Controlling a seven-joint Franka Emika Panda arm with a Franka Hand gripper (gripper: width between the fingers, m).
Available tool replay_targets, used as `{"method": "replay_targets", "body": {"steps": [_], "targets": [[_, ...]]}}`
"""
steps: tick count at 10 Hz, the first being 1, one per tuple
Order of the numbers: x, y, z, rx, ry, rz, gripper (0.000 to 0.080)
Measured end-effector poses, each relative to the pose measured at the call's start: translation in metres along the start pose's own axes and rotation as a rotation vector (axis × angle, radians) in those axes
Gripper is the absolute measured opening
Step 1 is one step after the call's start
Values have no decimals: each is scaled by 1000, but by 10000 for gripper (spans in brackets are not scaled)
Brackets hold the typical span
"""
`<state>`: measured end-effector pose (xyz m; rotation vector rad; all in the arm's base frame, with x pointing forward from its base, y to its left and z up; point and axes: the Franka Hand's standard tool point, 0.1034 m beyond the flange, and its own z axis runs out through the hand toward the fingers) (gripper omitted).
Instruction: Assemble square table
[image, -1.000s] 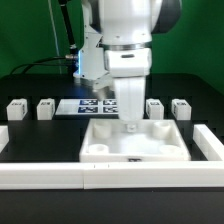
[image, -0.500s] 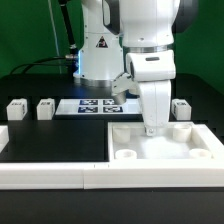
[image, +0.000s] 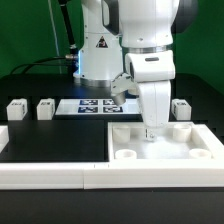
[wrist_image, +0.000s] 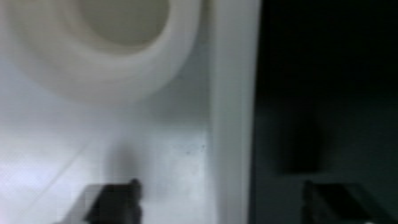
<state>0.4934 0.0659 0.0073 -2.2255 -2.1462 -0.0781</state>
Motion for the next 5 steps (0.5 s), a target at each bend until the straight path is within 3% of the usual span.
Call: {"method": "replay_targets", "body": {"steps": [1,2,5], "targets": [[0,0,0,0,0,0,545],[0,0,0,0,0,0,628],[-1,0,0,0,0,1,649]]}}
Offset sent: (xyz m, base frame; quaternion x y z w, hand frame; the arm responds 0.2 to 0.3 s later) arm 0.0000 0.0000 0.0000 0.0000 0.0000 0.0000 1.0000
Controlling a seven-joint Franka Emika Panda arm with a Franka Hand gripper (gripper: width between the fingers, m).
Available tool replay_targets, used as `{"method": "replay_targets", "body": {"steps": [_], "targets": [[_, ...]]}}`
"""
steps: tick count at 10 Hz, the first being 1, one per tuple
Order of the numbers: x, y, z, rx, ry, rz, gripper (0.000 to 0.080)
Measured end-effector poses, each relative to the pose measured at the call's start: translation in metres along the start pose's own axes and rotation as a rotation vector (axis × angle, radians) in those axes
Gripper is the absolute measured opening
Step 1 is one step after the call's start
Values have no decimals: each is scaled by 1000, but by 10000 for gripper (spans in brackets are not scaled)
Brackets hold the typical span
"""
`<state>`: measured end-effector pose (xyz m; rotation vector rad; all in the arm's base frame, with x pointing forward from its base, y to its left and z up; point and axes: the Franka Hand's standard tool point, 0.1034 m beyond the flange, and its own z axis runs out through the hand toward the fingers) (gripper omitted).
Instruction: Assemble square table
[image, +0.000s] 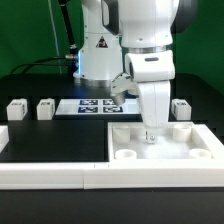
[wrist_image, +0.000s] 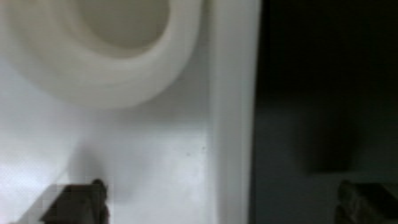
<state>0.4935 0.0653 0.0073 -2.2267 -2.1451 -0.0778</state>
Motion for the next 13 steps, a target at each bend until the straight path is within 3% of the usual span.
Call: {"method": "replay_targets", "body": {"steps": [3,4,7,9,10,13], "targets": [[1,1,-3,-5,0,21,649],[7,6,-15,-26,-2,66,649],[37,-2,-42,-61,0,247,649],[67,-15,-60,-71,12,538,649],[75,-18,-61,-77,20,608,649],[76,-19,-59,-74,38,781,649]]}}
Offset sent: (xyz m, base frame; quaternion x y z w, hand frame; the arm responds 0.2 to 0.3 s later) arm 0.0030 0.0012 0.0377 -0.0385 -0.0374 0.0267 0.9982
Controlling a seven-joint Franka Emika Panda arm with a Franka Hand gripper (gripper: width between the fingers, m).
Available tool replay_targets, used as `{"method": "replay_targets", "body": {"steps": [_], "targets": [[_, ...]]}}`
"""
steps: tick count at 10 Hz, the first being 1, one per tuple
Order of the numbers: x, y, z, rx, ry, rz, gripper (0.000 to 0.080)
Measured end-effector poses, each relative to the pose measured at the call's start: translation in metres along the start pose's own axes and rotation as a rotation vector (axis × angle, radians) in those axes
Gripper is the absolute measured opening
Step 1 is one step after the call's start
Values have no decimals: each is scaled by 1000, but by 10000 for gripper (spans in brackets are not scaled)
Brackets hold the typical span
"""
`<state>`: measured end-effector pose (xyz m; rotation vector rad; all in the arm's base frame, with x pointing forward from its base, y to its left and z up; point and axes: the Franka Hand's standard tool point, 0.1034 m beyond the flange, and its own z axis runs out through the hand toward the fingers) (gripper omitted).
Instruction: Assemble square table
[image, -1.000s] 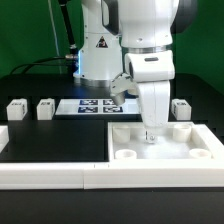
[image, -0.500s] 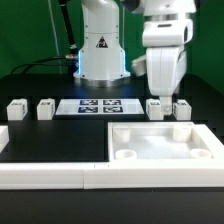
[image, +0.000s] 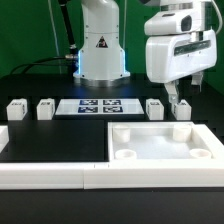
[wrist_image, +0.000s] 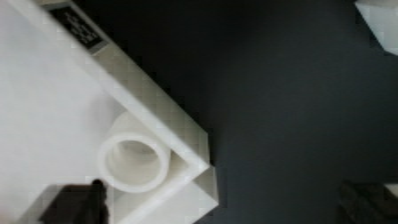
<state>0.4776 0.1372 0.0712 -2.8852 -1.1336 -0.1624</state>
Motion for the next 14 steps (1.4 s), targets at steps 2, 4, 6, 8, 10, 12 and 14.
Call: {"method": "replay_targets", "body": {"steps": [2,4,6,8,10,12,14], "targets": [[1,-2,1,5,1,141,649],[2,-26,7,22,-44,386,649],[0,-42,13,33,-81,605,649],[-3,-45,18,40,-79,670,649],[-5,-46,18,45,-99,663,649],[-18,-53,21,61,-204,677,649],[-24,-60,24,100,-340,702,649]]}}
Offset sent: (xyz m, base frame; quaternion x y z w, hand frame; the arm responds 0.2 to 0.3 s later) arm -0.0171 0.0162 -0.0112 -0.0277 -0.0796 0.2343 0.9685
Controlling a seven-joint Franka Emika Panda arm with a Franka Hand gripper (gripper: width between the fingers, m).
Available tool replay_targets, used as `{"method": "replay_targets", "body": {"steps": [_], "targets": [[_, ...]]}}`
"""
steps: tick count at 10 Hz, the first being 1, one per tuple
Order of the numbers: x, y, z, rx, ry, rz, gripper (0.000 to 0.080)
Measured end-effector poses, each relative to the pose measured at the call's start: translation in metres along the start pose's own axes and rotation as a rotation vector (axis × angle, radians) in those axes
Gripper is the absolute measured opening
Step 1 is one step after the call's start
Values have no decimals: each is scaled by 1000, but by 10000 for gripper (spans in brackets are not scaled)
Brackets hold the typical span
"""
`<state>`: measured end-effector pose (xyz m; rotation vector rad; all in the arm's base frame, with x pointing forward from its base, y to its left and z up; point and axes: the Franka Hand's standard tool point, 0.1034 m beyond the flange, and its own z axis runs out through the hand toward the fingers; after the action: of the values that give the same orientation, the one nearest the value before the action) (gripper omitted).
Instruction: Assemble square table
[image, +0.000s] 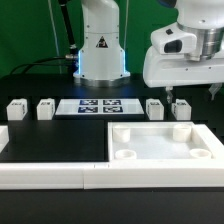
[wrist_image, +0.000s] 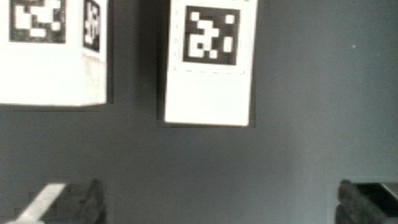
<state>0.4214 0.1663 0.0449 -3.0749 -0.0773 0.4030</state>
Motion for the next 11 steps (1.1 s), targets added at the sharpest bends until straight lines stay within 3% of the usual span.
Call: {"method": "replay_targets", "body": {"steps": [5,7,11], "targets": [[-9,3,6,-38,-362,-8,649],[-23,-1,21,-66,-552,1,649],[-20,-2,27,-67,-588,5,649]]}}
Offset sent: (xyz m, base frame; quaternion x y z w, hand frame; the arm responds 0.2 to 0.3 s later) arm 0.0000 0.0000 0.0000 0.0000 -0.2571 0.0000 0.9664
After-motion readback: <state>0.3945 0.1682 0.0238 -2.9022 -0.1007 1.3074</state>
